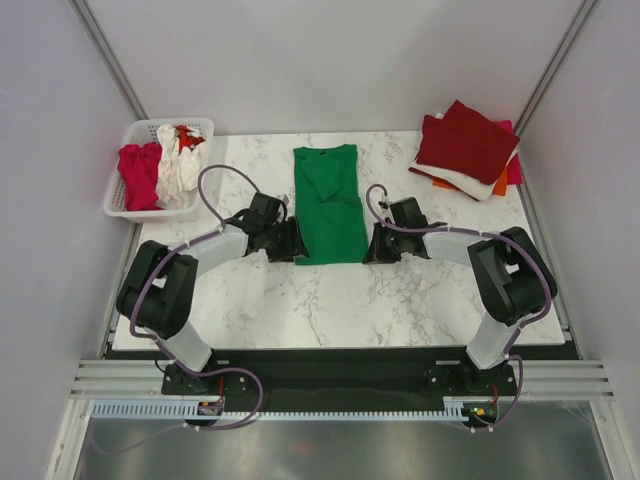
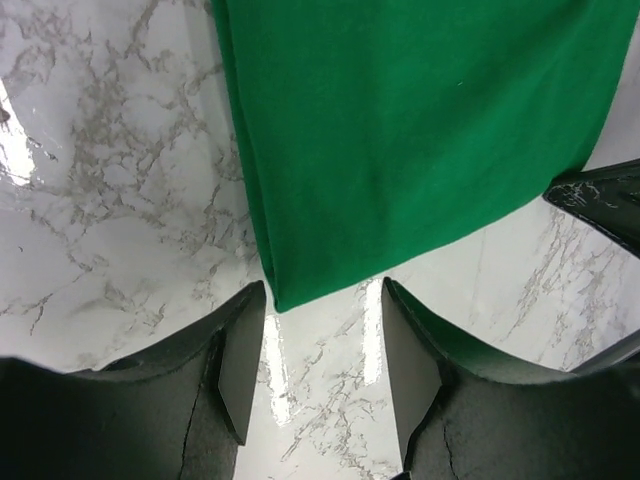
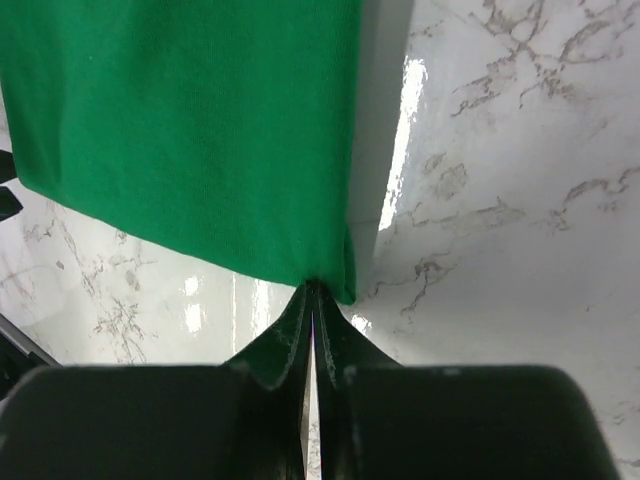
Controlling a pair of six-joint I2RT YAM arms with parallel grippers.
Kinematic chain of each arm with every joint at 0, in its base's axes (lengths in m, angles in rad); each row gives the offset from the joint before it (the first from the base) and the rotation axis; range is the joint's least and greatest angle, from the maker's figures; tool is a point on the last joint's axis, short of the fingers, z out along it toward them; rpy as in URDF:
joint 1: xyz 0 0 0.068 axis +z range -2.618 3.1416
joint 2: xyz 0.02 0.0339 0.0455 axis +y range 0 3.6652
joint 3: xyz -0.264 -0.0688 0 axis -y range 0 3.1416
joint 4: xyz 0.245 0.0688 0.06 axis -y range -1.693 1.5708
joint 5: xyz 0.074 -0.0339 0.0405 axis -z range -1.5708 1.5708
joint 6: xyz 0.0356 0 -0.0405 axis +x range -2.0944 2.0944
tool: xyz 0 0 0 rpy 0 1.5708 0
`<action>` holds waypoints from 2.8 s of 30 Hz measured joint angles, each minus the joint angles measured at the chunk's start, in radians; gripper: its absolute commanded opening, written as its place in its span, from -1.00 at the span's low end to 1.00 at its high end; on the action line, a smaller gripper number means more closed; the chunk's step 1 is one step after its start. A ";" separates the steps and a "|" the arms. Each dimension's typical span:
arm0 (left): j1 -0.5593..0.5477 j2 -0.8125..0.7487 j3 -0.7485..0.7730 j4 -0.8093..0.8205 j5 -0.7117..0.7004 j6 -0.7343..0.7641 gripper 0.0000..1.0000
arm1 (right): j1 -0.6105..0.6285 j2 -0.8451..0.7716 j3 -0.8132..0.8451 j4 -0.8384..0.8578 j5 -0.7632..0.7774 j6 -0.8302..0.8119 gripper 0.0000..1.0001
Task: Fold and stack the t-shirts
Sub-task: Fold the tshirt
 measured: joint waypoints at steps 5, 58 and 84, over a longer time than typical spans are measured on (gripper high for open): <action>0.000 -0.005 -0.051 0.016 -0.008 -0.002 0.13 | 0.000 -0.035 -0.033 0.016 0.002 0.002 -0.14; -0.003 -0.047 -0.235 0.285 -0.008 -0.086 -0.95 | -0.005 -0.076 -0.125 0.129 0.020 0.061 -1.00; -0.158 -0.624 -0.048 -0.278 -0.127 -0.129 -0.95 | 0.067 -0.613 0.123 -0.464 0.145 0.033 -1.00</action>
